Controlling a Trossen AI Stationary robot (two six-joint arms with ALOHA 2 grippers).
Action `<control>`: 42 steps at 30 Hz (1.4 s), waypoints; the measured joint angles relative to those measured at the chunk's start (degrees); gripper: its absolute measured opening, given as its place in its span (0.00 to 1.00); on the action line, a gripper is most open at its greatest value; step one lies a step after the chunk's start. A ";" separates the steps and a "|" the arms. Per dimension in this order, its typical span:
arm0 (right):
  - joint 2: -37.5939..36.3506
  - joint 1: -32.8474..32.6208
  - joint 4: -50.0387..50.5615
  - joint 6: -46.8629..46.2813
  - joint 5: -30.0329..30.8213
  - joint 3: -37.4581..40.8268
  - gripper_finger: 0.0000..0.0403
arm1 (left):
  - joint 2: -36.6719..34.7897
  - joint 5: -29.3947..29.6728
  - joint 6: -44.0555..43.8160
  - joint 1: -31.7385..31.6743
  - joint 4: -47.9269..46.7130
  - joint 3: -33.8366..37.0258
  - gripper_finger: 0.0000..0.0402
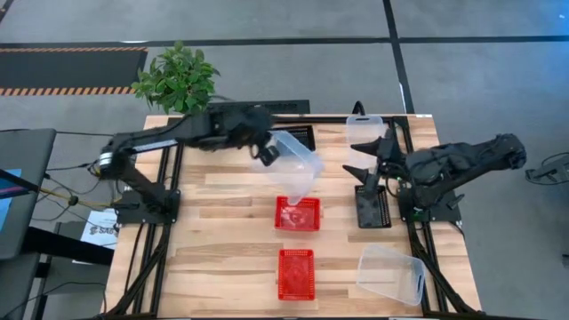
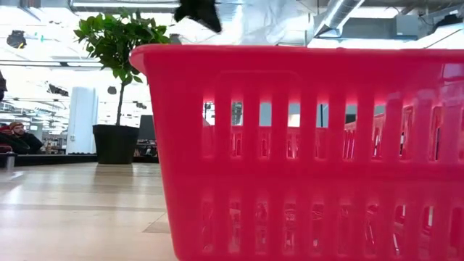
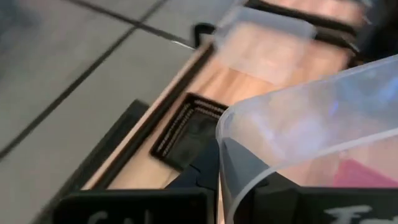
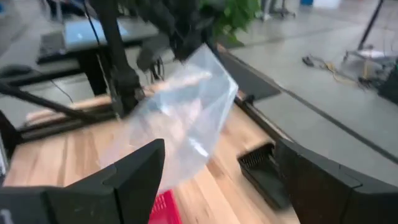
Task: Stack baskets by color
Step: Stack the bottom left transparent bin on top of the top transparent bin
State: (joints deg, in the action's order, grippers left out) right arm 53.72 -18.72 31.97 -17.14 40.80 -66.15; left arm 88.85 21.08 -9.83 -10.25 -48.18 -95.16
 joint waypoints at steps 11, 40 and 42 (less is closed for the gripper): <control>-4.63 -0.82 21.80 -14.97 8.37 0.41 0.78 | 24.05 -8.69 19.82 -5.24 -6.30 -30.94 0.00; 17.50 14.25 -5.44 4.11 11.61 5.65 0.78 | 35.00 -3.91 6.18 -7.85 -16.38 -38.53 0.00; 19.54 15.08 -4.88 4.18 11.62 5.04 0.78 | 34.98 -3.95 6.50 -7.85 -16.50 -38.53 0.00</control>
State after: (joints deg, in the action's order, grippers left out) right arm 73.26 -3.64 27.09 -12.95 52.42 -61.11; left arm 123.83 17.13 -3.33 -18.11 -64.67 -133.69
